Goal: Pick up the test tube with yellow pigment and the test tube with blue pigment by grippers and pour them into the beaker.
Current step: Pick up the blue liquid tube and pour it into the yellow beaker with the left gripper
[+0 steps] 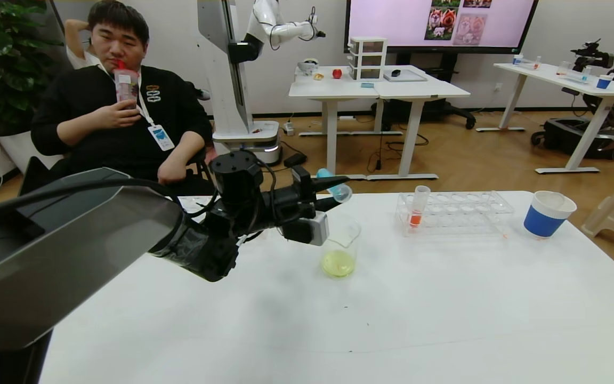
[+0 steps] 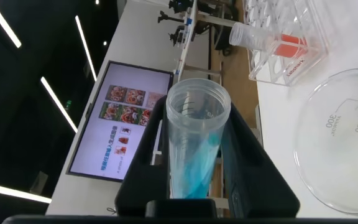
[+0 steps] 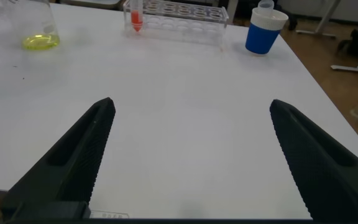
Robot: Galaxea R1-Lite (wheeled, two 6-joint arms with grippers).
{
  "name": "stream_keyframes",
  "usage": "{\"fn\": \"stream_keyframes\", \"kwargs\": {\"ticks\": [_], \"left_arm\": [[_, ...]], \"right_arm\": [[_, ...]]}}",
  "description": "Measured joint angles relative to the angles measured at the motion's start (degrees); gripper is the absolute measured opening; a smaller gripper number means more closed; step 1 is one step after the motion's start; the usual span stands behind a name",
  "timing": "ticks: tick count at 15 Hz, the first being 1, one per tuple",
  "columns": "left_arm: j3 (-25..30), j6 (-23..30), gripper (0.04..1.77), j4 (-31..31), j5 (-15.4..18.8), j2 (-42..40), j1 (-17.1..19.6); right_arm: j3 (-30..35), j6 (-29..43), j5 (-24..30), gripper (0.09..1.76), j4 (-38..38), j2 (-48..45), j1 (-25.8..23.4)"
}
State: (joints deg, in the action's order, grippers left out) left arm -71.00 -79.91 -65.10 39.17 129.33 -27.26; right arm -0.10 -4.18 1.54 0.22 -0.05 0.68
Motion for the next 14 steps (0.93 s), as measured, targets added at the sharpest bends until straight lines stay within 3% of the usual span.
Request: {"fn": "stream_keyframes", "kwargs": {"ticks": [5, 14], "left_arm": [[0.71, -8.09, 0.50, 1.77, 0.20, 0.63, 0.52], [0.77, -15.68, 0.50, 1.77, -1.39, 2.06, 2.05]], "right_arm": [[0.00, 0.00, 0.00, 1.74, -0.01, 0.00, 0.00], [0.00, -0.02, 0.02, 1.74, -0.01, 0.00, 0.00]]}}
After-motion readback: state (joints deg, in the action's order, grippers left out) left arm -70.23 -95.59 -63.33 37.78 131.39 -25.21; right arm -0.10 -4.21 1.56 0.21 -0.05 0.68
